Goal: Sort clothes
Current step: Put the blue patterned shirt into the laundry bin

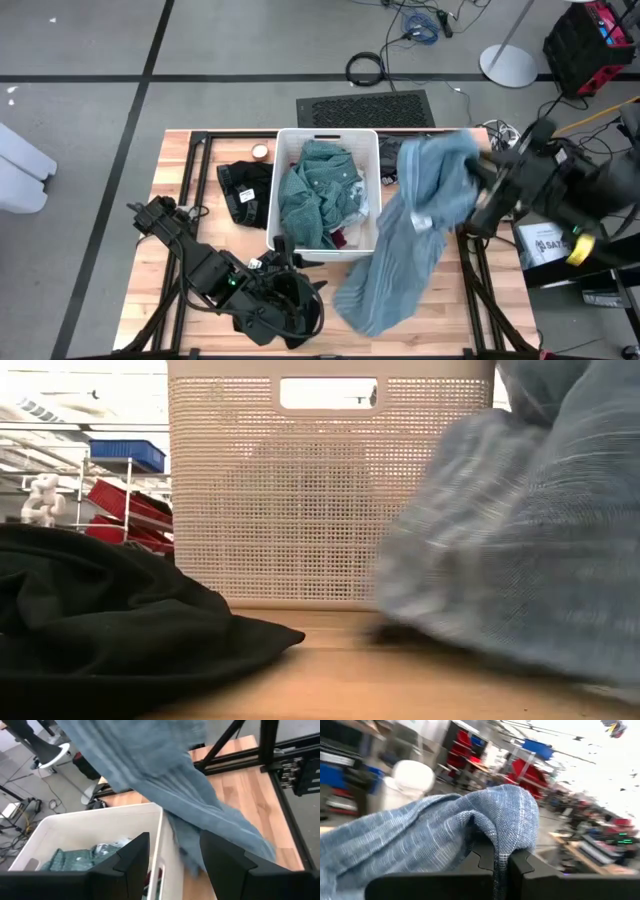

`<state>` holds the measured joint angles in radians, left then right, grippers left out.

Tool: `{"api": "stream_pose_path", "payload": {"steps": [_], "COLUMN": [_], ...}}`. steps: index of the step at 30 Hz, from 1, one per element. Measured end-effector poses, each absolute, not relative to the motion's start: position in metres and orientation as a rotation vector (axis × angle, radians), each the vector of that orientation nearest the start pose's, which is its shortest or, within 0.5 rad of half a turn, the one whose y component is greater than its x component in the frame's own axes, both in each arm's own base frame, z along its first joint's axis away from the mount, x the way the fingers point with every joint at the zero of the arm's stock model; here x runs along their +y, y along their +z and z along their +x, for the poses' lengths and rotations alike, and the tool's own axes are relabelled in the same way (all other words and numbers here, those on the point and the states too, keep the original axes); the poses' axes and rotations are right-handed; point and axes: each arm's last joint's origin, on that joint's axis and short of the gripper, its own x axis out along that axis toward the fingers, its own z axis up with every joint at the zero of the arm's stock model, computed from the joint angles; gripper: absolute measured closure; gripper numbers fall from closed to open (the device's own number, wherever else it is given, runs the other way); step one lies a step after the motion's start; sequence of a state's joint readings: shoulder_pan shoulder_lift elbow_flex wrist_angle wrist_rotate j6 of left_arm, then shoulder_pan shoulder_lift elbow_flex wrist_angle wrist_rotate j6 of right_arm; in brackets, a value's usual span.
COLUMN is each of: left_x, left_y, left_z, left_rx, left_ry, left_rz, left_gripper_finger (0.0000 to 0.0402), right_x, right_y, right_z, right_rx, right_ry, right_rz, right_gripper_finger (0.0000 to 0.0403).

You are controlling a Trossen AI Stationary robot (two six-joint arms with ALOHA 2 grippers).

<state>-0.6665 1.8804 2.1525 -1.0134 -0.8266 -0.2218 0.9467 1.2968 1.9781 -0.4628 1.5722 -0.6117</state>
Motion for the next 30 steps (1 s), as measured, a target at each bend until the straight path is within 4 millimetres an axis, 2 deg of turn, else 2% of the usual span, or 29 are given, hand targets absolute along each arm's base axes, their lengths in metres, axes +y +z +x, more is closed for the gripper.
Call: {"api": "stream_pose_path", "payload": {"steps": [4,8,12,15,19,22,26,30], "left_x": [-0.215,-0.211,-0.204,-0.2,-0.195,-0.195,-0.196,-0.199], "left_y": [0.424,0.426,0.43,0.432,0.435,0.434,0.434,0.434], "left_z": [0.313,0.31,0.308,0.309,0.308,0.307,0.307,0.305], "left_rx": [0.515,0.526,0.517,0.514,0.515,0.517,0.515,0.512], "left_ry": [0.225,0.245,0.279,0.295,0.306,0.307,0.305,0.301], "left_rz": [0.286,0.304,0.329,0.333,0.327,0.329,0.326,0.311], "left_gripper_finger": [0.0217,0.0217,0.0217,0.0217,0.0217,0.0217,0.0217,0.0217], "right_x": [0.084,0.045,0.019,0.009,0.015,0.027,0.043,0.074], "right_y": [0.603,0.629,0.644,0.647,0.63,0.601,0.56,0.523], "right_z": [0.114,0.094,0.072,0.063,0.073,0.086,0.102,0.12], "right_rx": [0.147,0.046,-0.065,-0.089,-0.04,0.042,0.22,0.428], "right_ry": [-0.708,-0.748,-0.757,-0.784,-0.734,-0.621,-0.41,-0.256], "right_rz": [-0.413,-0.324,-0.305,-0.291,-0.269,-0.221,-0.07,0.02], "right_gripper_finger": [0.0403,0.0403,0.0403,0.0403,0.0403,0.0403,0.0403,0.0403]}}
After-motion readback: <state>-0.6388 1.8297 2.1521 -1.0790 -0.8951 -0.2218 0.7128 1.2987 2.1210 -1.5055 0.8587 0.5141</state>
